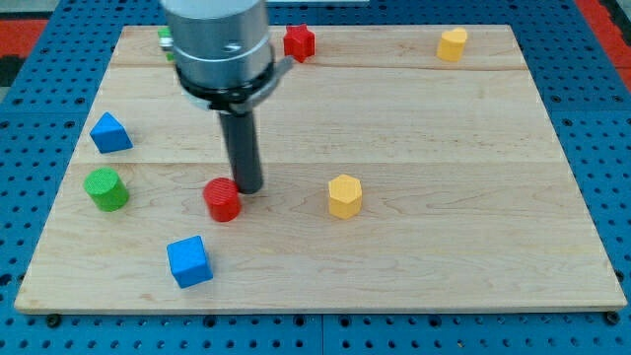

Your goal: Place the red circle below the green circle to form a vertical line

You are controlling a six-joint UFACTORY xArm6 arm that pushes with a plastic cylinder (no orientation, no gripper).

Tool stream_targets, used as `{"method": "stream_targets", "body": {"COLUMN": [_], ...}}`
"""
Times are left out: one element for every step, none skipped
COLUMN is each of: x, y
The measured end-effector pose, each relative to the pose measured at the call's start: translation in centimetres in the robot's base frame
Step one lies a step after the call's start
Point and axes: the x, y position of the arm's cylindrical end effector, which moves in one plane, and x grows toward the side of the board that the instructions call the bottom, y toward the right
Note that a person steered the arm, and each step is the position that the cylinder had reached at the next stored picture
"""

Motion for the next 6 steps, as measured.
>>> {"method": "stream_targets", "body": {"x": [4.2,6.0,6.0,6.0,5.8,5.8], "y": [-2.2,-2.5,-4.9,-10.1,-11.3,-11.1]}}
